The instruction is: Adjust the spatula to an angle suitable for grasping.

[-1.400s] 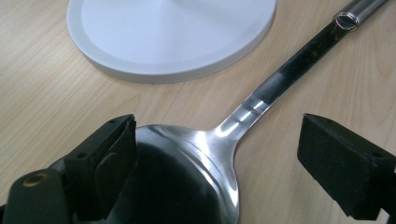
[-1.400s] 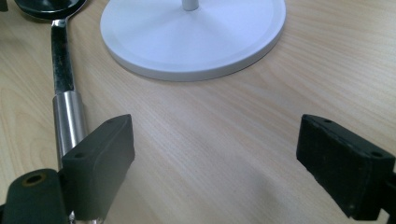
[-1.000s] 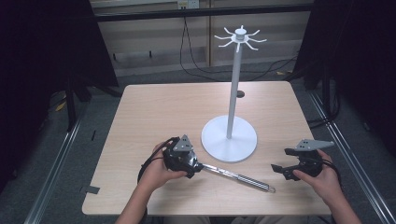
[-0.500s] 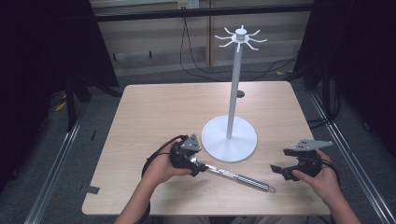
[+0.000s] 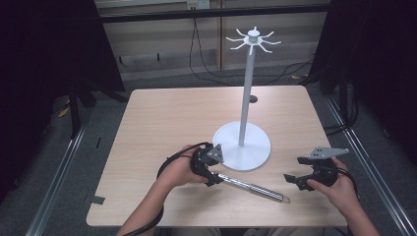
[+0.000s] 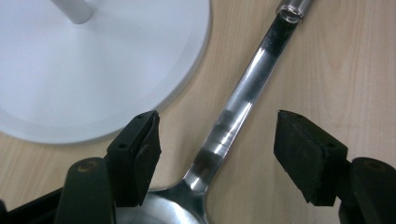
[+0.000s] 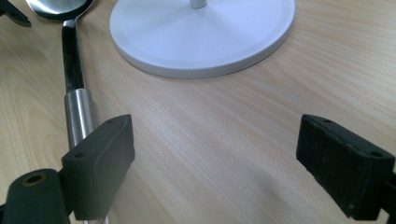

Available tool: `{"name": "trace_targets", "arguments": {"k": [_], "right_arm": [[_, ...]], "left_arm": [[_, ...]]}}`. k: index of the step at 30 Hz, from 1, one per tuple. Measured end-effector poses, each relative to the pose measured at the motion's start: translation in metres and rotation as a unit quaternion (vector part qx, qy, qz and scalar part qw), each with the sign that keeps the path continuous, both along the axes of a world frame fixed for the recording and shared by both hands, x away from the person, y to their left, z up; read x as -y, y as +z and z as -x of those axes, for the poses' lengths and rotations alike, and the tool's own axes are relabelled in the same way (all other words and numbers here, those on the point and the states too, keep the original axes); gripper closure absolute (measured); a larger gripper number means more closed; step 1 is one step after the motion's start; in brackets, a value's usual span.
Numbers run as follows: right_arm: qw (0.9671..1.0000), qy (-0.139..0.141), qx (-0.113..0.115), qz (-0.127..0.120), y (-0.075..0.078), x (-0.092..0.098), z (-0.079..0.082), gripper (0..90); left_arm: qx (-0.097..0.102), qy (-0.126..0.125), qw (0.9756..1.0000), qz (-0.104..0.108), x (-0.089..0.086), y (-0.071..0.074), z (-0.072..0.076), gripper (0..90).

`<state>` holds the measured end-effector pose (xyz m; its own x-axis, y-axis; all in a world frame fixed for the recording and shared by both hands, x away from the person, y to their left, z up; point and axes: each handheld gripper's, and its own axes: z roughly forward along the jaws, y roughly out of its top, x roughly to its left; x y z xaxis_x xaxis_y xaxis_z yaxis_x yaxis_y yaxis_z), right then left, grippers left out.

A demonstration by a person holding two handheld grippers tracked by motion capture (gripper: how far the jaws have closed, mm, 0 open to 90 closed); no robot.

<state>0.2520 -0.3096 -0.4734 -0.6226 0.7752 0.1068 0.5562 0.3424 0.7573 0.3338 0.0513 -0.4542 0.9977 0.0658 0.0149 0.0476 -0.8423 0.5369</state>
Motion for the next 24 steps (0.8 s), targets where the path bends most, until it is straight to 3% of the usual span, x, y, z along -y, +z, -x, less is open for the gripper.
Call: {"name": "trace_targets", "arguments": {"k": [7, 9, 17, 21, 24], "right_arm": [[1.0000, 0.000, 0.000, 0.000, 0.000, 0.000, 0.000, 10.7], [1.0000, 0.001, -0.001, 0.000, -0.001, 0.000, 0.000, 10.7], [1.0000, 0.003, -0.001, 0.000, -0.001, 0.000, 0.000, 10.7], [1.0000, 0.003, -0.001, 0.000, -0.001, -0.001, 0.000, 10.7], [1.0000, 0.003, -0.002, -0.001, -0.001, -0.001, 0.000, 10.7]], "left_arm": [[-0.006, -0.016, 0.9997, -0.016, 0.008, -0.004, -0.002, 34.4], [-0.003, -0.034, 0.9987, -0.038, 0.011, -0.007, -0.003, 36.5], [-0.015, -0.048, 0.9979, -0.039, 0.014, -0.013, -0.004, 43.8], [-0.026, -0.039, 0.9981, -0.039, 0.015, -0.015, -0.006, 46.3], [-0.028, -0.048, 0.9970, -0.053, 0.016, -0.014, -0.008, 52.0]]}}
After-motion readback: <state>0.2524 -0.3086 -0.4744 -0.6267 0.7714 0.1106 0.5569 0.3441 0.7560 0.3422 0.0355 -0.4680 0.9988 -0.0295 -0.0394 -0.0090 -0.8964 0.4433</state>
